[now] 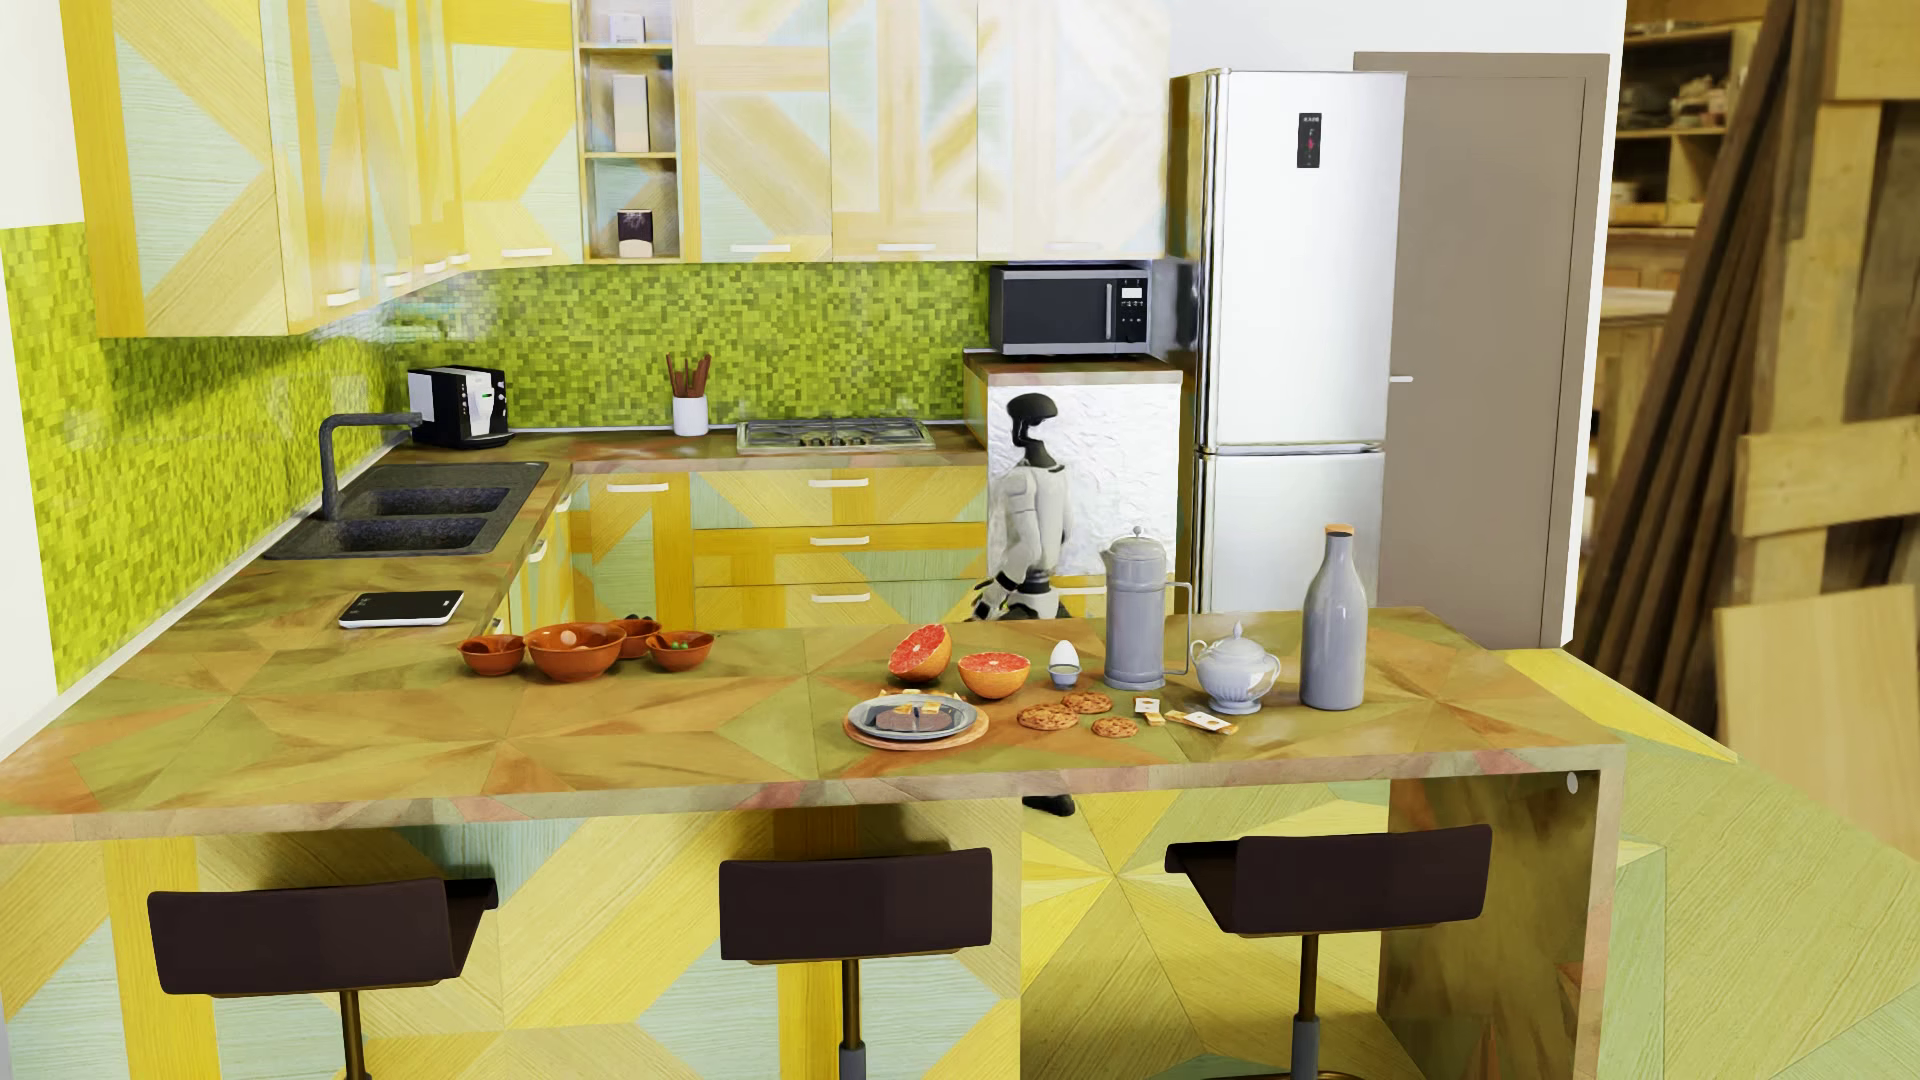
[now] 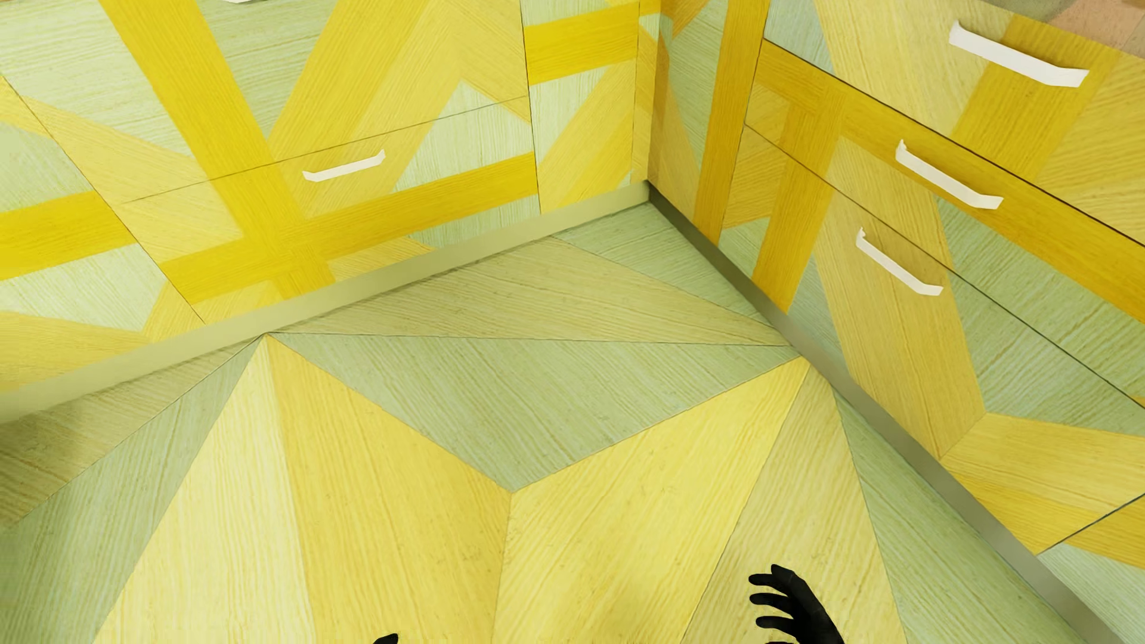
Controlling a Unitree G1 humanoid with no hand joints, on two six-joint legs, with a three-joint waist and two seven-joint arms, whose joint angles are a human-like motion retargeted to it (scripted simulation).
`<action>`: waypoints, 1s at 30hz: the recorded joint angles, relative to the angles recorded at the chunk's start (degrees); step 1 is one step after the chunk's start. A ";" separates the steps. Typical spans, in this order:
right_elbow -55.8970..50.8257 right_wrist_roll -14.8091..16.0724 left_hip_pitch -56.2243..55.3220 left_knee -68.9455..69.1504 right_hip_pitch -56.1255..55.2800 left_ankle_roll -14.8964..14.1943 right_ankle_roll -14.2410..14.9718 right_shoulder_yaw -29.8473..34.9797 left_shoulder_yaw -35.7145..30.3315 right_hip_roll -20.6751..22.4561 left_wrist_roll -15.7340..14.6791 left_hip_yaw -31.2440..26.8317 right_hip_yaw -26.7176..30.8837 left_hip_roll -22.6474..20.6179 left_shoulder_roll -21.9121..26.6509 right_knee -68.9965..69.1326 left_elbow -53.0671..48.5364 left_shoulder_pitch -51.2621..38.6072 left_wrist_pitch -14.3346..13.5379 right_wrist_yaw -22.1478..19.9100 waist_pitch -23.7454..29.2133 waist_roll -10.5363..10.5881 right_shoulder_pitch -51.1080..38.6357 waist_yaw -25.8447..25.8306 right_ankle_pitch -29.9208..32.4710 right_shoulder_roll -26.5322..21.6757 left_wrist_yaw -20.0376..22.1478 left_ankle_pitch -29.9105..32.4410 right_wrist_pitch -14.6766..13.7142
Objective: Rotate 180
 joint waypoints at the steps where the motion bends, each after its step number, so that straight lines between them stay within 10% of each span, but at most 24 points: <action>1: 0.06 0.47 -0.28 -0.16 0.88 0.03 -0.04 0.69 0.75 0.16 -0.10 0.01 1.32 -0.06 -0.31 -0.63 -0.12 0.50 -0.83 0.71 0.47 0.44 -0.98 -0.11 -0.61 0.64 -0.78 0.53 0.32; 9: -0.86 -0.13 -2.84 -3.25 3.14 0.31 2.95 1.76 1.31 -1.81 -1.42 -2.17 4.39 -3.02 -2.69 -1.30 1.10 4.11 -4.51 7.88 1.24 -0.84 -0.93 3.67 -2.14 0.21 1.22 5.47 1.73; 11: -0.53 -0.84 -4.40 -3.01 5.51 5.67 3.26 1.45 1.18 -2.39 -1.74 0.31 1.89 -1.44 -3.49 -6.37 -1.26 4.92 -1.97 8.26 0.02 -0.20 0.08 5.50 -0.85 -2.11 4.90 1.32 2.87; 13: -0.82 -1.69 -5.73 -1.26 5.25 -0.77 3.42 1.38 1.07 -3.04 -0.06 1.86 0.94 0.35 -0.69 -3.30 1.97 4.93 0.43 7.38 0.43 -0.08 -3.17 1.63 -2.76 0.24 4.89 1.43 3.11; 17: 0.07 -2.85 -6.00 -4.62 7.45 3.33 3.77 1.41 -0.41 -3.98 -0.19 0.59 -0.50 -1.40 -2.89 -6.35 -1.09 4.16 0.57 6.08 0.98 -0.61 0.21 4.22 -2.66 0.00 7.00 3.58 -0.19; 20: -1.64 -1.41 -7.34 -5.78 4.01 0.29 2.07 2.82 -0.49 -2.81 -1.23 -0.80 2.60 -2.05 -0.96 1.88 0.80 5.34 -1.70 7.38 1.61 -0.97 -2.57 1.69 -3.14 0.94 4.94 8.47 1.12; 23: 2.40 -1.37 -11.27 1.81 7.66 9.93 5.65 -0.07 1.29 -3.03 -2.02 2.94 1.35 0.02 -3.31 -1.82 -1.10 5.30 -0.86 8.47 1.81 0.57 -2.14 2.35 -7.09 -2.06 2.73 -2.24 0.67; 25: -2.35 -2.32 -12.37 1.85 1.69 0.72 0.35 1.05 -1.48 -2.64 -0.79 1.78 0.85 1.16 -1.05 13.10 1.60 0.87 -1.61 6.25 3.02 2.33 -2.54 -2.34 -3.92 -0.90 0.63 7.74 3.75; 26: -2.06 -3.23 -12.33 -1.44 -3.31 0.85 -1.95 2.27 -0.41 -0.74 -1.37 0.78 4.21 -0.19 -1.63 18.82 0.29 2.91 -3.46 5.05 2.28 1.00 -1.79 -3.70 0.30 0.28 0.02 13.39 3.98; 28: 1.48 -4.72 -13.01 -1.21 -2.66 0.84 -3.82 -0.72 2.52 2.88 -4.68 0.37 6.14 -2.90 -2.59 6.16 0.05 5.58 -9.15 5.71 1.83 -1.86 0.27 -3.11 -5.25 -1.67 2.74 3.46 3.97; 30: 3.36 -3.61 -14.16 15.92 0.13 4.45 3.24 -2.18 0.88 1.74 -4.33 5.06 1.32 0.95 -1.30 4.94 0.10 3.86 -10.75 6.48 0.83 0.85 -0.99 -0.73 -5.08 -3.88 4.87 -11.59 5.91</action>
